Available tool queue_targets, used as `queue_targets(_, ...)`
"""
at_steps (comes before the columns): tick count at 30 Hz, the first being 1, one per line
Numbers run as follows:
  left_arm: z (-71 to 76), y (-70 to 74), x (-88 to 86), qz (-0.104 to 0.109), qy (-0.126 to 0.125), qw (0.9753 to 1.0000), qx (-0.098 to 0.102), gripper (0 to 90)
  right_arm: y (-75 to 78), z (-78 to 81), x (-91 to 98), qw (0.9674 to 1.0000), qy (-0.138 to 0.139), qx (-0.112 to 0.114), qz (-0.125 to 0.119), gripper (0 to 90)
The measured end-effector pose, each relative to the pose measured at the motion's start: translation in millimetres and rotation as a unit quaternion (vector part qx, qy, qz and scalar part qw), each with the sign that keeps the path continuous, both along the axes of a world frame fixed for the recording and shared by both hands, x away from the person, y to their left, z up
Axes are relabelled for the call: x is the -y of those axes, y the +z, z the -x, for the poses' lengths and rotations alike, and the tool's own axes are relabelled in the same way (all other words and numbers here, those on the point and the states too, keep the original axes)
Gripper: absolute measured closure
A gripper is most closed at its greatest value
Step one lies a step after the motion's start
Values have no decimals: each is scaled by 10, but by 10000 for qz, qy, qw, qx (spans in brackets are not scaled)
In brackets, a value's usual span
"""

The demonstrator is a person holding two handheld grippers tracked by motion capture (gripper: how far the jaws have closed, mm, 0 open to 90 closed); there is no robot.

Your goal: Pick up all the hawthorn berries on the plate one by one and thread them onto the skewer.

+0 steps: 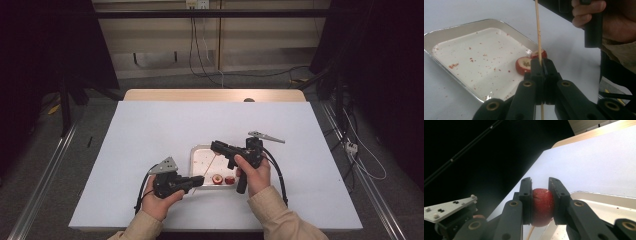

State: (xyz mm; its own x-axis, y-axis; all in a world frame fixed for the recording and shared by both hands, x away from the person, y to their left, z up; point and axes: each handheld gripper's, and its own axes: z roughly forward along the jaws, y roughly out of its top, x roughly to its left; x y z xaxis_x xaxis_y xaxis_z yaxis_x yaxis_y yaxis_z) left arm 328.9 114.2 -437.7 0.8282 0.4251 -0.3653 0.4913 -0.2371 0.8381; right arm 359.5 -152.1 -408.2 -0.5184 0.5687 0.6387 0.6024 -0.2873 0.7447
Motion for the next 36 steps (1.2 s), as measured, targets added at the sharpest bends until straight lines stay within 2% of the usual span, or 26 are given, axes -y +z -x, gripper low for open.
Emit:
queue_targets(4,6,-4,6,13,98,10000,-10,892,-21,-14,-1,10000,-33,-76,50,743)
queue_targets(7,1,-2,-4,78,204,9998,-27,892,-29,-24,-8,9999,-61,-110,-12,743)
queue_targets(12,-3,-28,8,142,306,9993,-166,894,-53,-32,-41,9998,-107,-140,-49,744)
queue_targets(13,0,-32,16,95,341,9993,-157,894,-59,-32,-55,9998,-88,-159,-38,744)
queue_targets(16,-4,-30,17,196,473,9986,-122,895,-57,-24,-73,9998,-129,-150,-100,744)
queue_targets(19,4,-21,31,198,490,9985,-127,896,-48,-16,-81,9998,-176,-84,-70,745)
queue_targets(24,11,-5,38,210,557,9982,-92,896,-55,-21,-60,9998,-161,-133,-58,746)
queue_targets(28,3,1,40,254,591,9979,-114,896,-55,-32,-59,9996,-131,-163,-162,746)
queue_targets(36,-18,-18,54,331,640,9971,-264,896,-87,-30,-113,9996,-68,-220,-135,746)
